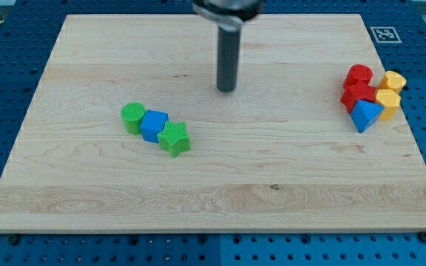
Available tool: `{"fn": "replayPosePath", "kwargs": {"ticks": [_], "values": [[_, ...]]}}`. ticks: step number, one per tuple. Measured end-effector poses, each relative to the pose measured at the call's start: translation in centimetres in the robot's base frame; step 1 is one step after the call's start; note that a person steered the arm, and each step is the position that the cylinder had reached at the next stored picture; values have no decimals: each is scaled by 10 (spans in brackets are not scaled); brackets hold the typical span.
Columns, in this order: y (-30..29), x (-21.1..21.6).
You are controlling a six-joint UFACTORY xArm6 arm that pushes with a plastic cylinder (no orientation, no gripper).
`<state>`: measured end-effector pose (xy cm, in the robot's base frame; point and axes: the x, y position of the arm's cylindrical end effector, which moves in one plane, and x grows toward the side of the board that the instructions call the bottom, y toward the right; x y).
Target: Slide the yellow heart closer to the green circle
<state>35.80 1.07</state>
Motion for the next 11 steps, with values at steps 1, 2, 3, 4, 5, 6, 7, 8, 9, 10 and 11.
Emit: {"fn": "replayPosePath", "kwargs": {"ticks": [1, 2, 3, 4, 5, 6, 7, 8, 9, 10, 11], "values": [[78, -56], [211, -65], [329, -61], [335, -54], [335, -47], [335, 5], [334, 48], [276, 49], [181, 42], [110, 30], [119, 29]]}}
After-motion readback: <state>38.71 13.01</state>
